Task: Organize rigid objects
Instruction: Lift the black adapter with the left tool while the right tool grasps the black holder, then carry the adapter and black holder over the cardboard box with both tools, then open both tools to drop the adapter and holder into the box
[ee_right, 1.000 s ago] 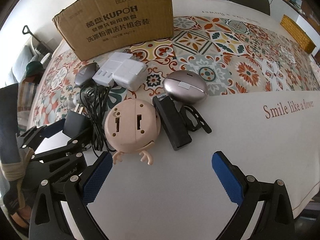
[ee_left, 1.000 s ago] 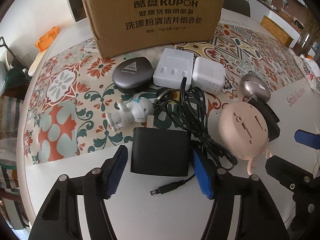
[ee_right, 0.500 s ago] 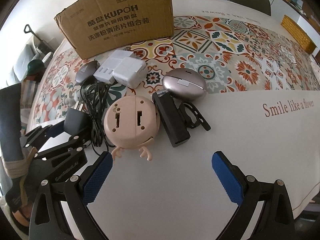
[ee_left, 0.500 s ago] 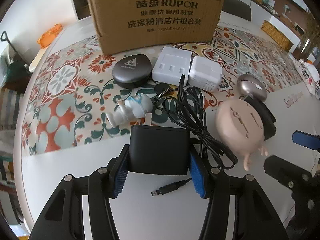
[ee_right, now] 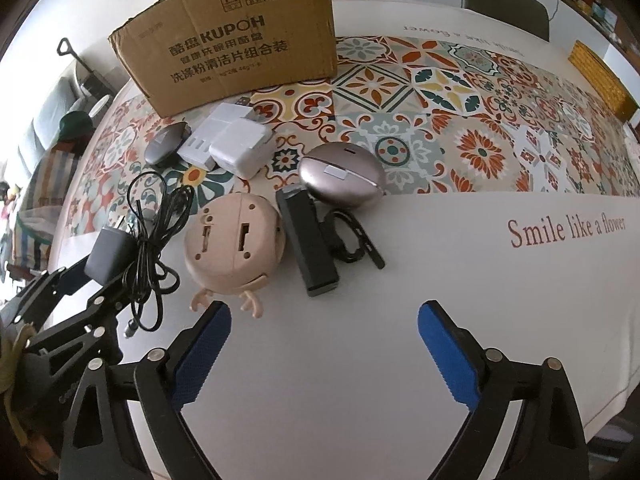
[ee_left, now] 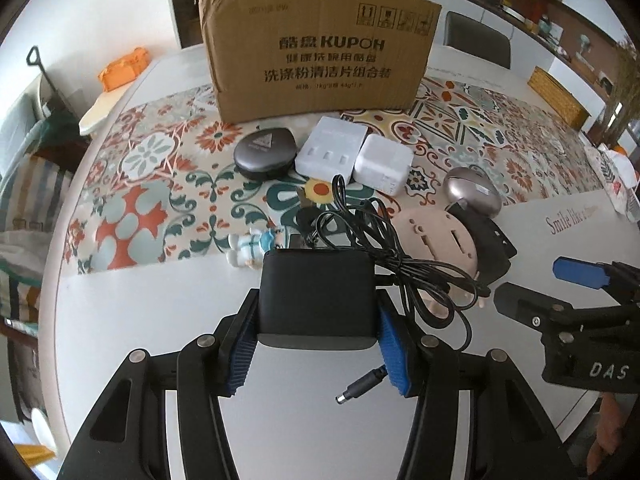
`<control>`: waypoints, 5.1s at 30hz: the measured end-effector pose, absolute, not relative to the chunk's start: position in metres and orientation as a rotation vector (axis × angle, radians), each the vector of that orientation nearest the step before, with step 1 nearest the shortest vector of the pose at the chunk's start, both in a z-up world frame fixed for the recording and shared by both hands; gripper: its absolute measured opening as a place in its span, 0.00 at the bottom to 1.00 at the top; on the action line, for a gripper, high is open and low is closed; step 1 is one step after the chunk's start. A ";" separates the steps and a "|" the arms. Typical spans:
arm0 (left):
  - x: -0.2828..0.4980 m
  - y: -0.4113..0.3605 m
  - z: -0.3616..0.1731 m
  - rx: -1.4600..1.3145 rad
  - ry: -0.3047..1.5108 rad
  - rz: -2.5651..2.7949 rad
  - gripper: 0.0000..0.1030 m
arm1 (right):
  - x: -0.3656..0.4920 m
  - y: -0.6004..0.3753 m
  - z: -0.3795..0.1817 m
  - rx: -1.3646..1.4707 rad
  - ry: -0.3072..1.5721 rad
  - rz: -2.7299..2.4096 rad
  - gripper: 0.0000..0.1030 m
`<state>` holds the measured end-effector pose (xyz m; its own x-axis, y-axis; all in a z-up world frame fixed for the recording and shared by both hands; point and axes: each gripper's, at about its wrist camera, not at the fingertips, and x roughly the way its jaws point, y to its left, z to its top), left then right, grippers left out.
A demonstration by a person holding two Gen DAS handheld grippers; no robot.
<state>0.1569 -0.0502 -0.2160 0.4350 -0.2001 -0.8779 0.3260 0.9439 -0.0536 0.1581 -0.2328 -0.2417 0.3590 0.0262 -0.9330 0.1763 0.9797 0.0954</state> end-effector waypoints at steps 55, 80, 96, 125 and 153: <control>0.126 -0.057 -0.158 0.106 0.885 -0.244 0.52 | 0.169 -0.243 -0.204 0.163 1.064 0.097 0.37; 0.152 -0.047 -0.061 0.083 0.647 -0.264 0.52 | 0.186 -0.225 -0.113 0.173 0.846 0.201 0.37; 0.207 -0.043 -0.002 0.067 0.519 -0.292 0.52 | 0.234 -0.223 -0.055 0.171 0.714 0.224 0.37; 0.365 -0.077 -0.022 0.138 0.718 -0.329 0.52 | 0.396 -0.235 -0.056 0.141 0.881 0.181 0.37; 0.314 -0.024 -0.016 0.090 0.747 -0.138 1.00 | 0.344 -0.228 -0.053 0.159 0.885 0.050 0.75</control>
